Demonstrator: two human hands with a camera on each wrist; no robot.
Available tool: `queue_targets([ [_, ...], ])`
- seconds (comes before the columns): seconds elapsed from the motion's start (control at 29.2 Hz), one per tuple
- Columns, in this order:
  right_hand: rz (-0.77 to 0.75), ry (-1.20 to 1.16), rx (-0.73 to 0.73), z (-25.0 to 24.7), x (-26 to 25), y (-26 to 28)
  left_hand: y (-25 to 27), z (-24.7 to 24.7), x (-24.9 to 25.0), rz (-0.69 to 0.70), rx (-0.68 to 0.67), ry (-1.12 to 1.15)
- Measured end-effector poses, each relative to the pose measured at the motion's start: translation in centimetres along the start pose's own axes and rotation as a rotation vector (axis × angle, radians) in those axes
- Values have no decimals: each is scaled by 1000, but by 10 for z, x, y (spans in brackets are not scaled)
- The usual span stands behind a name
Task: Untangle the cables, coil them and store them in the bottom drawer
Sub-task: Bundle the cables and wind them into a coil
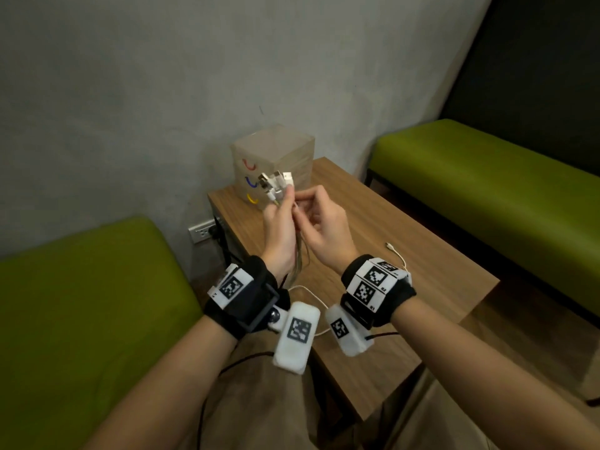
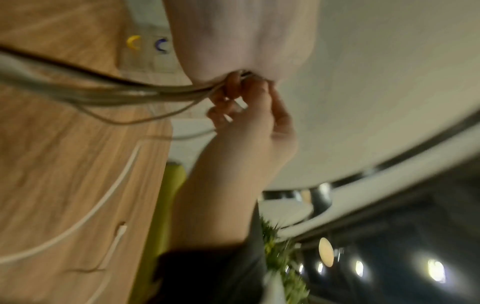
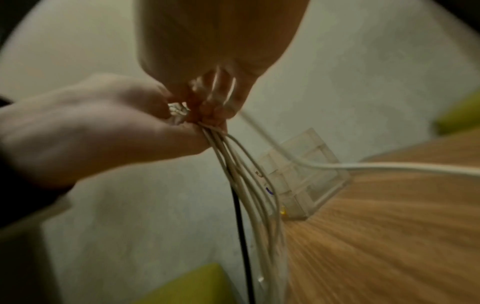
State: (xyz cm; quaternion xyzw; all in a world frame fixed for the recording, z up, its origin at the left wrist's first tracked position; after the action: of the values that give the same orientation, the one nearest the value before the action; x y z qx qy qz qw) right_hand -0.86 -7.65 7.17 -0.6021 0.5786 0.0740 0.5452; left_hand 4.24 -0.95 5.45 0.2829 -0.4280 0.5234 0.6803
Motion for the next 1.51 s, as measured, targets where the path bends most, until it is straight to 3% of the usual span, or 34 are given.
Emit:
queue_targets([
  [0.07, 7, -10, -92, 9, -2, 3, -6, -8, 9, -4, 95, 75],
  [0.14, 79, -29, -90, 13, 4, 9, -16, -14, 22, 74, 140, 10],
  [0.44, 198, 207, -235, 19, 53, 29, -29, -34, 109, 388, 79, 89],
  [0.58, 243, 359, -314, 2, 65, 30, -34, -57, 133, 481, 133, 126],
  [0.68, 255, 301, -326, 2, 56, 21, -32, -68, 132, 512, 170, 92],
  [0.79, 171, 288, -361, 24, 30, 1, -26, -70, 133, 528, 175, 50],
  [0.86, 38, 417, -424, 54, 4, -15, -21, -69, 138, 555, 179, 19],
  [0.96, -69, 610, -361, 91, -41, -48, -15, -77, 155, 609, 200, -20],
  [1.03, -33, 472, -376, 109, -66, -69, -14, -88, 166, 640, 220, -67],
  [1.13, 2, 45, -396, 132, -97, -82, -11, -109, 173, 668, 262, -153],
  [1.33, -112, -407, -237, 154, -140, -79, 3, -132, 206, 838, 349, -292],
  [1.4, -153, -445, -199, 155, -142, -72, 6, -132, 211, 872, 350, -295],
  [1.51, -131, -290, -175, 154, -128, -64, -1, -135, 193, 737, 325, -287],
])
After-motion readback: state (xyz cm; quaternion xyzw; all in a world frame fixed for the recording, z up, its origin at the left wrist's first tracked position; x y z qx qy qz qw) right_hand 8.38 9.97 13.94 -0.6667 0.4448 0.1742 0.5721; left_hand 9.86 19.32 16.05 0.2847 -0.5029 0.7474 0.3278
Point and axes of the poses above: each hand's wrist, its own y-axis away from the middle knuckle, its own z-axis out of the palm, x = y × z, the point moved 4 cm from there along -y, towards the middle knuckle, and after that the axes turned 4 degrees about z, right-handed, at the moved point
